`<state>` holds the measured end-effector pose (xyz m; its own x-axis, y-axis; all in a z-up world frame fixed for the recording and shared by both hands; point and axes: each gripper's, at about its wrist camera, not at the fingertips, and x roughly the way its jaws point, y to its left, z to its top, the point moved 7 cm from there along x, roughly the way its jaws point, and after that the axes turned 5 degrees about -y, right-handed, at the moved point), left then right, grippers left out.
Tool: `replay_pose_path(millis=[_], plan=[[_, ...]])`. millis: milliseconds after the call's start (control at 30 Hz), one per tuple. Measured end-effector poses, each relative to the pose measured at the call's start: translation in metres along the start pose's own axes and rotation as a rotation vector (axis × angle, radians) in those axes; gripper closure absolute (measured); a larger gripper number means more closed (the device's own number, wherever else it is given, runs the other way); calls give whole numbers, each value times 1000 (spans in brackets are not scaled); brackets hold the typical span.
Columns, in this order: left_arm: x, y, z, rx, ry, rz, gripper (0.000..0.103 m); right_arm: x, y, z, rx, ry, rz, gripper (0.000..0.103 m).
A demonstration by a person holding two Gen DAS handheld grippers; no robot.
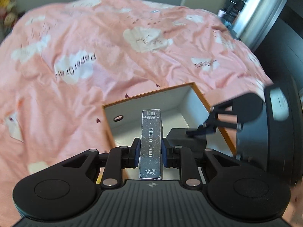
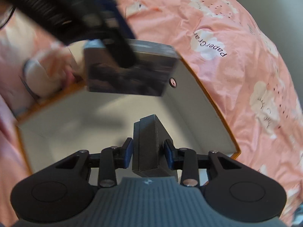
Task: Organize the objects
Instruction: 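Carry grey gift box with right gripper while left gripper carries PHOTO CARD pack into box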
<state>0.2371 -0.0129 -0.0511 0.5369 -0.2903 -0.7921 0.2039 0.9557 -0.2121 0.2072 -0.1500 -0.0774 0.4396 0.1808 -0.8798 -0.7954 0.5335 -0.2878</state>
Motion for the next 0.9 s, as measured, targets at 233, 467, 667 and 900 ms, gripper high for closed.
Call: replay_pose_path(millis=[233, 467, 667, 900], plan=[[46, 10, 1, -131, 32, 15, 78, 42, -1, -22, -198, 39, -100, 66], [71, 9, 1, -165, 51, 28, 78, 62, -9, -45, -270, 106, -157, 72], [85, 7, 2, -207, 49, 43, 78, 73, -21, -57, -195, 145, -142, 72], [98, 2, 1, -272, 44, 60, 78, 66, -47, -53, 5, 78, -113, 71]])
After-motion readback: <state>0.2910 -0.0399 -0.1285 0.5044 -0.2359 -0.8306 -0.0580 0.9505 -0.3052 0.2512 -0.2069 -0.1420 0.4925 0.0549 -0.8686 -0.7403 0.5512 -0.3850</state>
